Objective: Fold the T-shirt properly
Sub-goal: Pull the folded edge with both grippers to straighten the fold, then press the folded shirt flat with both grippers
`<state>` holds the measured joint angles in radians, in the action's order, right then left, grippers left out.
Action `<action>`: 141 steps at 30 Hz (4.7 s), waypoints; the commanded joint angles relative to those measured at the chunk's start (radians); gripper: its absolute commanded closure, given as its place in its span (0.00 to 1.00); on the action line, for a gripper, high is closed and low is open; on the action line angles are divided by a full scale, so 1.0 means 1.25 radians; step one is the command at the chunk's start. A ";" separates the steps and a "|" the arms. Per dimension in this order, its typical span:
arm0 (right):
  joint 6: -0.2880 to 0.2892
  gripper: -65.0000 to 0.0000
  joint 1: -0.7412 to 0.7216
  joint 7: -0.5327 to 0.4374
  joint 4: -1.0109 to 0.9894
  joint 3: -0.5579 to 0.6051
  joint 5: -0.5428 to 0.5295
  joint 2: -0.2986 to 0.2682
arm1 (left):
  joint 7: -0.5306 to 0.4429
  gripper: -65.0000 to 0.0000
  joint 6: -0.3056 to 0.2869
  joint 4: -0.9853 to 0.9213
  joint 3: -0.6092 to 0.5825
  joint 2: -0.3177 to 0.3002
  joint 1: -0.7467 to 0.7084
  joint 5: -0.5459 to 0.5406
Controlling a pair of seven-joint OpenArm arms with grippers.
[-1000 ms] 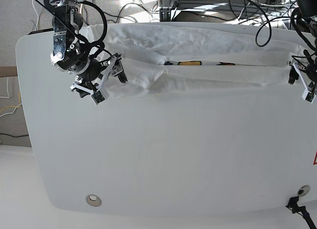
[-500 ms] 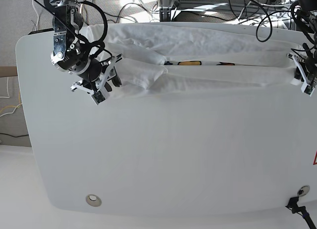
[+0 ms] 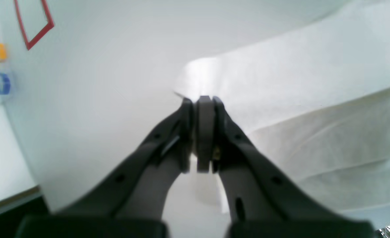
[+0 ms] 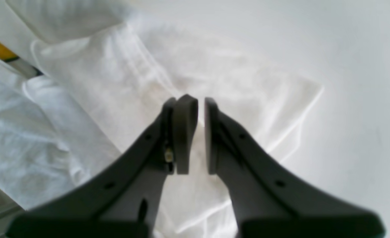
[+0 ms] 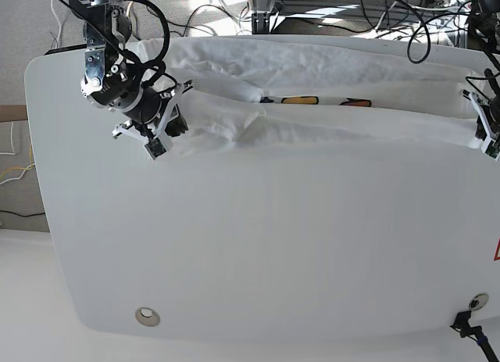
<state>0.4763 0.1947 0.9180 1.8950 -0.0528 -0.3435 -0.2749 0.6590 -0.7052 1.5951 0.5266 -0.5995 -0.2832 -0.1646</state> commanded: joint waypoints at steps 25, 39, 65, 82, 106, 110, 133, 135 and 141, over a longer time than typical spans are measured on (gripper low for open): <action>0.011 0.38 -0.012 -0.021 0.073 -0.001 -0.014 0.055 | -0.012 0.38 0.006 -0.012 -0.033 -0.040 0.007 -0.005; 0.012 1.00 0.011 -0.021 -0.057 0.000 -0.014 0.212 | 0.010 0.66 0.006 0.141 0.013 0.137 -0.050 -0.004; 0.007 1.00 -0.079 -0.118 -0.292 -0.005 -0.008 0.068 | 0.010 1.00 0.006 0.015 -0.078 0.155 0.124 0.116; 0.011 1.00 -0.077 -0.118 -0.292 -0.005 -0.013 0.073 | 0.012 1.00 0.006 -0.033 0.187 0.139 0.111 0.113; 0.011 0.87 -0.072 -0.118 -0.292 -0.001 -0.009 0.073 | 0.156 0.09 0.006 -0.225 0.151 0.098 0.150 -0.231; 0.011 0.87 -0.072 -0.118 -0.292 -0.001 -0.008 0.073 | 0.156 0.09 0.006 -0.228 0.150 0.100 0.152 -0.231; 0.011 0.87 -0.070 -0.118 -0.293 -0.001 -0.013 0.073 | 0.152 0.75 0.006 -0.327 0.064 0.122 0.184 -0.230; 0.011 0.87 -0.070 -0.118 -0.293 -0.001 -0.013 0.073 | 0.152 0.91 0.006 -0.327 0.064 0.123 0.184 -0.229; 0.011 0.87 -0.070 -0.118 -0.293 -0.001 -0.013 0.073 | 0.158 1.00 0.006 -0.237 0.065 0.129 0.173 -0.232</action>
<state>0.5018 0.1036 0.7258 1.5291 -0.0532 -0.3969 -0.1753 0.8661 -0.6933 1.2705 0.6041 -0.4156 -0.0769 -0.4355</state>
